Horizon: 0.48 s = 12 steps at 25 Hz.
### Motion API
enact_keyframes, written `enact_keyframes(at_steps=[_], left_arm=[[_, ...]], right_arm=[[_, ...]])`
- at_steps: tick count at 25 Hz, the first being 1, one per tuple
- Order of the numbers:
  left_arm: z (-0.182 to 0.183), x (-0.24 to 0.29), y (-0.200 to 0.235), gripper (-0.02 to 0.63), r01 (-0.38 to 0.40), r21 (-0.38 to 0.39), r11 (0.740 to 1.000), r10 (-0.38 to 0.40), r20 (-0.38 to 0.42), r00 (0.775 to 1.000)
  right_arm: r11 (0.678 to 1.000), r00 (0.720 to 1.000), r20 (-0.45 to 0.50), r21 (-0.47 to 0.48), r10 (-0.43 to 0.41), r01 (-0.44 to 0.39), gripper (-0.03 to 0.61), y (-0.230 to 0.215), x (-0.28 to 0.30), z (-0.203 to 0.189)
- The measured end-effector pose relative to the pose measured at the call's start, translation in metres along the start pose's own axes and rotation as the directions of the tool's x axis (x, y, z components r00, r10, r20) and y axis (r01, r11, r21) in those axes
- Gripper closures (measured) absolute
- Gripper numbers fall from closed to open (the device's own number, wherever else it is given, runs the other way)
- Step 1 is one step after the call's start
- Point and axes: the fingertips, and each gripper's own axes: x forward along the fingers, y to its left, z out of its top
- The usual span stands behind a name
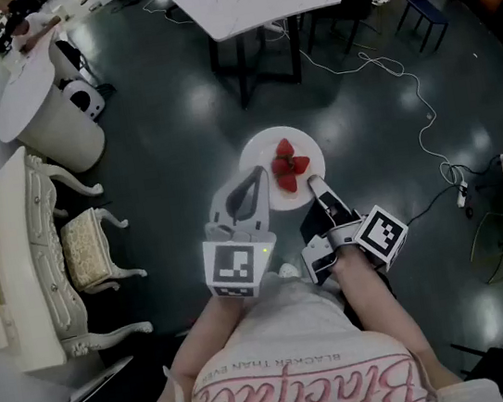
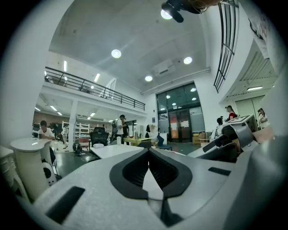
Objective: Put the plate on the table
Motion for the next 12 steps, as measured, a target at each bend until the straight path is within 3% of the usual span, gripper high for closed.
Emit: enact_keyframes(at_steps=[12], left_arm=[[-0.011,0.018,-0.017,0.609,0.015,0.004,1.0,-0.015,0.016,1.0]], right_arm=[[1.0,1.0,-0.018,-0.009,-0.008,0.008,0.566,-0.021,0.0,0.014]])
